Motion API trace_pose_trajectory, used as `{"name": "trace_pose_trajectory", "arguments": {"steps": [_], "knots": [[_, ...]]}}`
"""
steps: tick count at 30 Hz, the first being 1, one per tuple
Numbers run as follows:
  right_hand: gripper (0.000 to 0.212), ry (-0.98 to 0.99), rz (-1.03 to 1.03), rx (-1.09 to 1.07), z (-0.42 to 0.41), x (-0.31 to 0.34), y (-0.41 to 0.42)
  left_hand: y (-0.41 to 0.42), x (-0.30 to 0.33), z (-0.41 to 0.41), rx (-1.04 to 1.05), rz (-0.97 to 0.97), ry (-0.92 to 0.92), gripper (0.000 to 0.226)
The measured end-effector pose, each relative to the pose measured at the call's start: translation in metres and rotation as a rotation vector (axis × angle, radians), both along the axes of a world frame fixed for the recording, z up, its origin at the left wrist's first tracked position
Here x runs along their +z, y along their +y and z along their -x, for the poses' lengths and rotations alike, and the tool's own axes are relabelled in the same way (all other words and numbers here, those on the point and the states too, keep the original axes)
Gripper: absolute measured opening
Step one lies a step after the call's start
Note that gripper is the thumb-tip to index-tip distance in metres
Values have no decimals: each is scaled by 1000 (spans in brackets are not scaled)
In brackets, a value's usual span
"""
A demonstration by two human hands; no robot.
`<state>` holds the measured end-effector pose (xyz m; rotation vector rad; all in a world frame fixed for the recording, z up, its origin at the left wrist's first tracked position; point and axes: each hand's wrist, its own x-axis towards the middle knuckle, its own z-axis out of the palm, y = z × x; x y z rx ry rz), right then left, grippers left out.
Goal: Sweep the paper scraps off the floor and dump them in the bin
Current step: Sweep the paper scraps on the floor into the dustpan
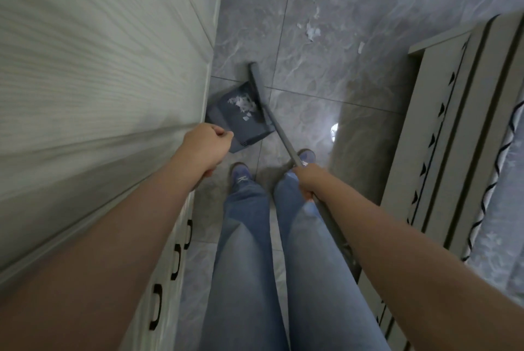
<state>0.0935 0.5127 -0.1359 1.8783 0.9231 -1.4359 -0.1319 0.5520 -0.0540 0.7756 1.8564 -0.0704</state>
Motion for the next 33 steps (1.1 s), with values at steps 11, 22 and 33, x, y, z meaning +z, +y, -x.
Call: {"name": "trace_pose_trajectory", "arguments": {"steps": [11,22,33], "knots": [[46,-190,47,162,-81,2,32,50,2,-67,-546,-82,34,35],[22,-76,36,-53,-160,28,-46,81,6,-162,-793,-94,39,38],[18,0,315,173,-250,5,-7,100,-8,-268,-930,-102,40,25]]}}
